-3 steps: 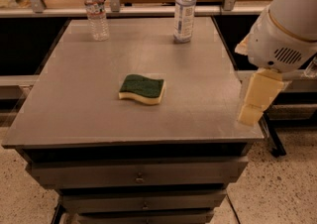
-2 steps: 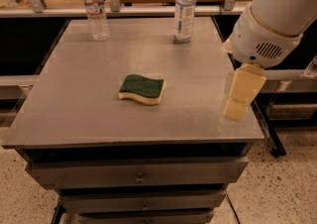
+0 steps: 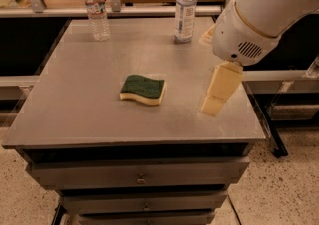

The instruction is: Pick sponge

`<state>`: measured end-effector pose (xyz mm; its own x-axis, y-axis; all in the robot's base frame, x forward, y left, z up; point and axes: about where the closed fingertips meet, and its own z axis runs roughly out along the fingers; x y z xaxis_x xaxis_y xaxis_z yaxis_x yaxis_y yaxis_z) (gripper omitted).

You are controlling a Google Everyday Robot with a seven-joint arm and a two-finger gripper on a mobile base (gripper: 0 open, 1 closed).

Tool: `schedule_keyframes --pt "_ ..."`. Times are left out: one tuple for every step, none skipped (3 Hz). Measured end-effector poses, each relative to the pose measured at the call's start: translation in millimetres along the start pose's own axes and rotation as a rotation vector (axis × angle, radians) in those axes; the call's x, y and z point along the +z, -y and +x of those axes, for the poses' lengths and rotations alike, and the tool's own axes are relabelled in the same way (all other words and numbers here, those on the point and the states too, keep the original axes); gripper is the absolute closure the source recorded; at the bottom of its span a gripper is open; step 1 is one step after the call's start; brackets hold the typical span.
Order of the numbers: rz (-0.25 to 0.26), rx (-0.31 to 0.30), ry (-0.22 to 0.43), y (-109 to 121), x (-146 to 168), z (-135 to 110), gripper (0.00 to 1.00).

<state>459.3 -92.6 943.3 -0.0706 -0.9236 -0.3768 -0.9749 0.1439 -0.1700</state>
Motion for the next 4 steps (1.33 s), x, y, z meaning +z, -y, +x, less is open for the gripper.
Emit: schedule_keyframes --pt "0.033 -0.057 0.036 4 8 -28 0.0" --pt "0.033 -0.058 0.036 4 8 -28 0.0" --pt "0.021 -0.031 0.055 3 18 -32 0.0" --pt "-0.027 0.012 0.108 3 49 -43 0.0"
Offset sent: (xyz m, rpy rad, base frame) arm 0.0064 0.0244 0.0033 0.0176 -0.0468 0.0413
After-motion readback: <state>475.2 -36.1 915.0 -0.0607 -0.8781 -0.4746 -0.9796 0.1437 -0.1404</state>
